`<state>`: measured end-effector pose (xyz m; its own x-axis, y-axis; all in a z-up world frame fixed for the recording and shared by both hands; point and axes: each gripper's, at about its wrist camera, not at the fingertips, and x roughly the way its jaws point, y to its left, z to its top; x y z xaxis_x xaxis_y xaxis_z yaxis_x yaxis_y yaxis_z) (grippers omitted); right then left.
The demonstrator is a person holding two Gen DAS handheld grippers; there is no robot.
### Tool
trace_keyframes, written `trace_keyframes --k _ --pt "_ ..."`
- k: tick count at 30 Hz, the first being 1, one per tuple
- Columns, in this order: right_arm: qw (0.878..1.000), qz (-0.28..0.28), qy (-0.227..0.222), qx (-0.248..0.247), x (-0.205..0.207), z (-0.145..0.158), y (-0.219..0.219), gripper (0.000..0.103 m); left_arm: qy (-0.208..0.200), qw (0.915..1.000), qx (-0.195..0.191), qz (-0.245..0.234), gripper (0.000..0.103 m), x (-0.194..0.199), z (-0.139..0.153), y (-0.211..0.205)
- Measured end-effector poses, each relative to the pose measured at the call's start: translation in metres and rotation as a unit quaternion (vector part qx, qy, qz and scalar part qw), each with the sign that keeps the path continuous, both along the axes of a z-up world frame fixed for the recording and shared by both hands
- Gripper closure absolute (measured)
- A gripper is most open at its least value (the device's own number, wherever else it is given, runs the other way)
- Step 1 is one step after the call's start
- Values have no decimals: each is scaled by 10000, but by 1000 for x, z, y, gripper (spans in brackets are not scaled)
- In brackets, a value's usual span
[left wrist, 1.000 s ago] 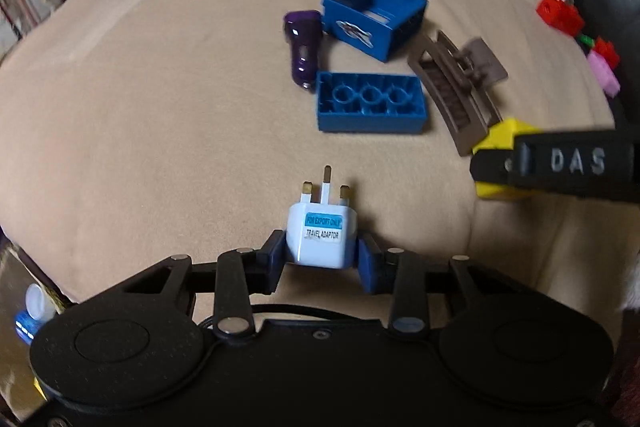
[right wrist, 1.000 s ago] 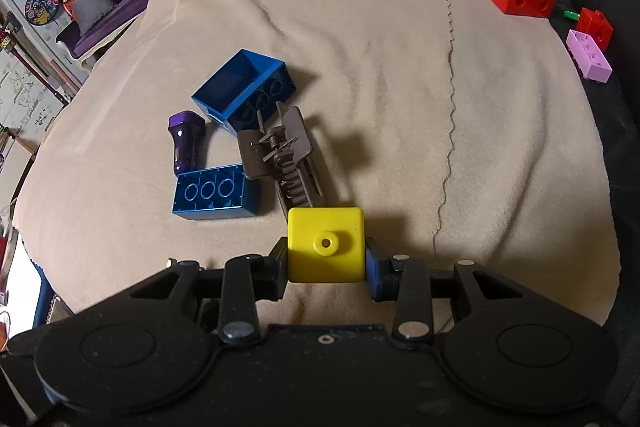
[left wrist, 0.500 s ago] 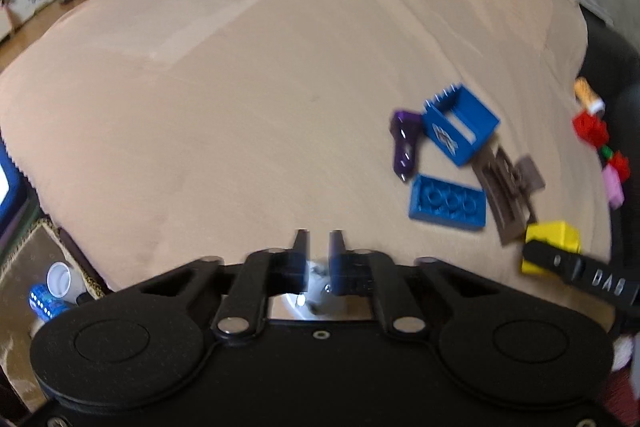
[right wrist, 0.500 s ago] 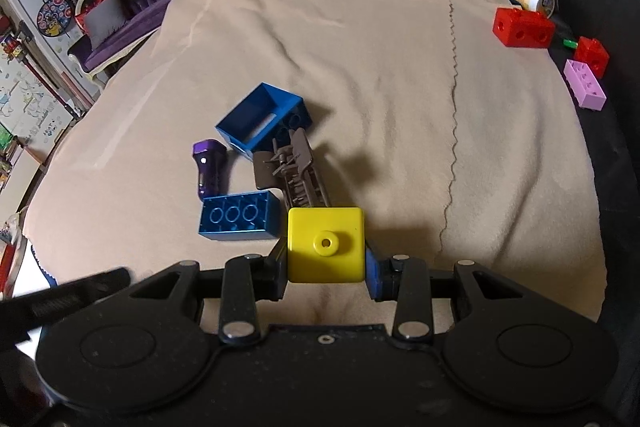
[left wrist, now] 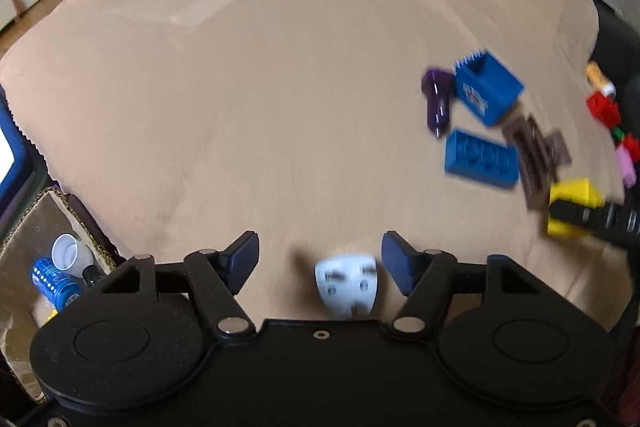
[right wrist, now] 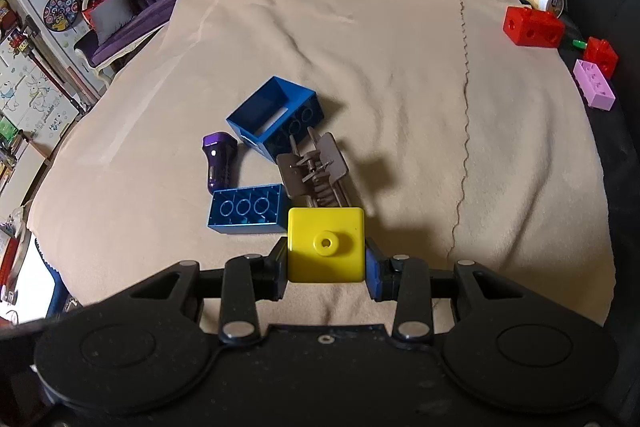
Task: Organize rigid objects
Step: 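Grasp the white travel adapter with the left gripper while the right gripper holds the yellow cube, then carry the adapter and yellow cube into the basket and open both grippers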
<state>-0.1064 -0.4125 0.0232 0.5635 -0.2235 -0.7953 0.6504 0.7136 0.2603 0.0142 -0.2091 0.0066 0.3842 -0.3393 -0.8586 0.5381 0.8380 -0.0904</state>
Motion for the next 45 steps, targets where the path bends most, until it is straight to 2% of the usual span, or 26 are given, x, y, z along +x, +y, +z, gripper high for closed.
trace_keyframes --k 3,6,7,8,9,12,16,22,26,31,35,38,45 --pt "10000 10 29 19 1 -2 0 67 56 9999 88 -91 36 -9 -9 -4" --pt "10000 54 45 22 3 -3 3 67 122 9997 186 -120 36 -11 -16 -11" --pt "10000 65 48 21 4 -4 3 67 142 9996 228 -115 40 -11 -19 -14" --pt "10000 82 53 17 4 -4 3 67 169 9995 241 -112 60 -10 -21 -17" --pt "9999 98 56 15 5 -4 4 67 247 9993 228 -139 66 -8 -25 -20" --pt "9999 146 48 16 6 -5 5 67 339 9993 133 -40 67 -6 -30 -21" --pt "9999 149 10 -17 6 -2 6 67 258 9996 72 108 67 -4 -20 -14" --pt "9997 171 -144 -140 6 15 9 67 69 9984 -205 532 67 10 13 18" --pt "9984 422 -221 -309 18 31 23 67 -119 9954 -357 886 67 21 38 50" --pt "9941 975 -297 -374 43 46 57 67 -357 9884 -417 1416 67 28 57 97" --pt "9869 1552 -295 -331 71 53 97 67 -419 9806 -360 1878 67 30 57 134" --pt "9785 2027 -246 -280 91 54 135 67 -308 9745 -344 2197 67 33 48 162" --pt "9520 3054 -5 -200 134 48 226 67 -119 9504 -245 3098 67 40 29 232"
